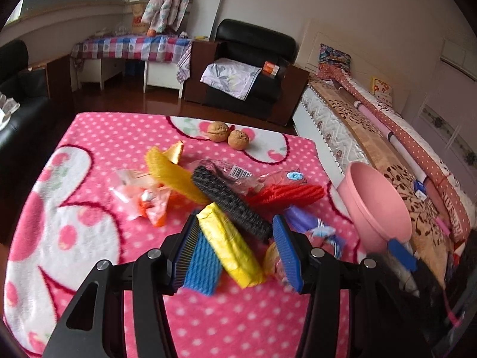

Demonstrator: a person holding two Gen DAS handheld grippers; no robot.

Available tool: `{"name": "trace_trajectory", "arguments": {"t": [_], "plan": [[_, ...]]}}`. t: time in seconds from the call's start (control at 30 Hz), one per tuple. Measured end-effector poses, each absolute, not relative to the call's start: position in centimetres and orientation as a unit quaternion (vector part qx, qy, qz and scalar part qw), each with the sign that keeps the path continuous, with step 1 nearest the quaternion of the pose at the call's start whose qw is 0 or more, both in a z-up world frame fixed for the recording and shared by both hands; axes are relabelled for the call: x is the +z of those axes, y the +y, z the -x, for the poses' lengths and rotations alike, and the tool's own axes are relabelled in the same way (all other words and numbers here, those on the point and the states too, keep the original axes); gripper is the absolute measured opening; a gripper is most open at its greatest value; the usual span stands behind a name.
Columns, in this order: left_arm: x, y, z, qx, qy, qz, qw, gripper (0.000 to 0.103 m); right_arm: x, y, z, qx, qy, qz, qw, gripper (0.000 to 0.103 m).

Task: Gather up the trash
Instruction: 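Grasp the black foam mesh sleeve with the left tool while the right tool grasps the crumpled foil wrapper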

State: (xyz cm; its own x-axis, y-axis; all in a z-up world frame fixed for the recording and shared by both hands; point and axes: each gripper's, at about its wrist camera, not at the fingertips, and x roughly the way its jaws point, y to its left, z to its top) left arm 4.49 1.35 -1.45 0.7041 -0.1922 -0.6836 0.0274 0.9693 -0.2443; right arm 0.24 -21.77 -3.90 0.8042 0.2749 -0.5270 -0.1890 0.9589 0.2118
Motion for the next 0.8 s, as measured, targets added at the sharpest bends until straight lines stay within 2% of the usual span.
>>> {"name": "trace_trajectory", "arguments": {"t": [0.13,0.2,0.27,0.43,0.7,0.8], "plan": [[-2.1,0.5,-6.6,-0.044,0.398,0.109,0.910,0.045,-4.1,-21.6,-0.4,0.146,0.296,-0.079,0.941,0.078],[-2.5,0.3,-7.3,-0.038,0.408,0.108,0.906,0.038,-4.2,-21.5,-0.7,0.162,0.304,-0.088,0.935,0.075],[-3.0,0.3,-7.9,-0.034,0.419,0.116,0.900,0.026,-4.4,-21.4,-0.9,0.178,0.311,-0.097,0.929,0.073],[-3.3,0.6,-8.1,-0.027,0.423,0.119,0.898,0.012,-4.1,-20.3,-1.9,0.222,0.325,-0.098,0.914,0.070],[-2.7,0.8,-7.4,-0.015,0.415,0.117,0.902,0.010,-4.8,-18.2,-3.7,0.251,0.358,-0.082,0.895,0.061],[-2.6,0.6,-7.1,-0.012,0.412,0.110,0.905,0.010,-5.4,-18.0,-4.1,0.255,0.371,-0.083,0.889,0.053]]}}
